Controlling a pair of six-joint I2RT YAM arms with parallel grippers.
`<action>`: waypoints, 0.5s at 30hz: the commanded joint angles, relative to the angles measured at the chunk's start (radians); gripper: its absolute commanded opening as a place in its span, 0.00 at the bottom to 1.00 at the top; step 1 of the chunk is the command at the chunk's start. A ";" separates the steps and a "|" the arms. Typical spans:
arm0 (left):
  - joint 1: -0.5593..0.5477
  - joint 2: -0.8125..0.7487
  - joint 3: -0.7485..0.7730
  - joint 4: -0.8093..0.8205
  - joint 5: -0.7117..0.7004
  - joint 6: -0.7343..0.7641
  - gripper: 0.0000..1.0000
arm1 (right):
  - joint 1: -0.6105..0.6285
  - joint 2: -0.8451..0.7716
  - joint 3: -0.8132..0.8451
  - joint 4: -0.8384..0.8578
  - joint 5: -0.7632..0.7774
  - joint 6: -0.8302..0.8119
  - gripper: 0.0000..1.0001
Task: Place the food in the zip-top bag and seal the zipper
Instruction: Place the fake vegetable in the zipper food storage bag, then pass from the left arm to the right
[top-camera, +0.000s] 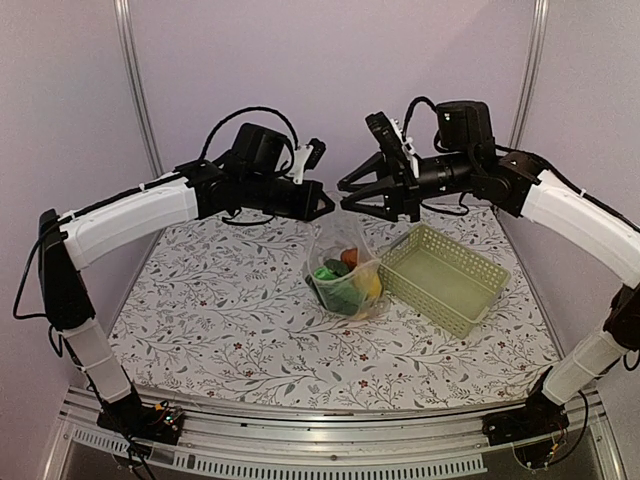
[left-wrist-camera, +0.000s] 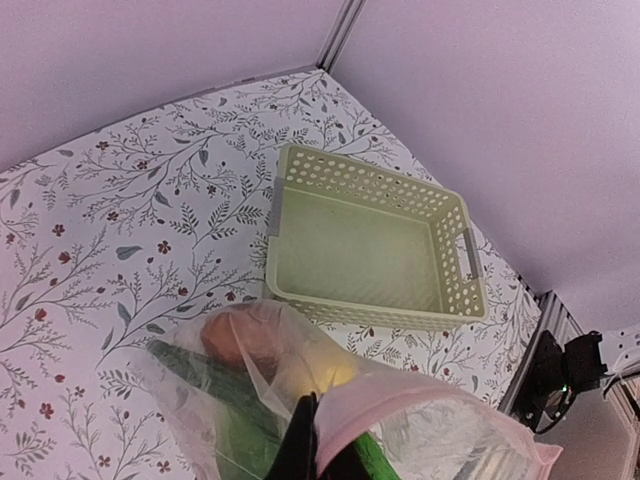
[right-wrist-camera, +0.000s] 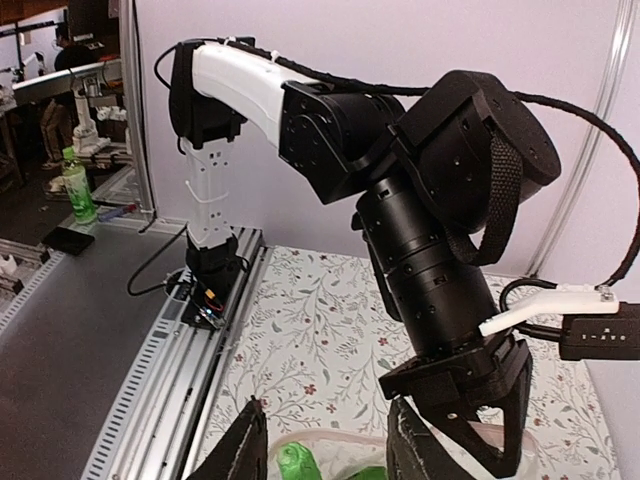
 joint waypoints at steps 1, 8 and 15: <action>0.014 -0.033 -0.003 0.033 0.020 0.018 0.00 | 0.024 -0.014 0.028 -0.203 0.175 -0.124 0.39; 0.013 -0.040 0.004 0.019 0.035 0.016 0.00 | 0.135 0.010 0.075 -0.465 0.294 -0.318 0.45; 0.013 -0.036 0.013 -0.018 0.031 0.027 0.00 | 0.281 0.070 0.082 -0.520 0.615 -0.364 0.47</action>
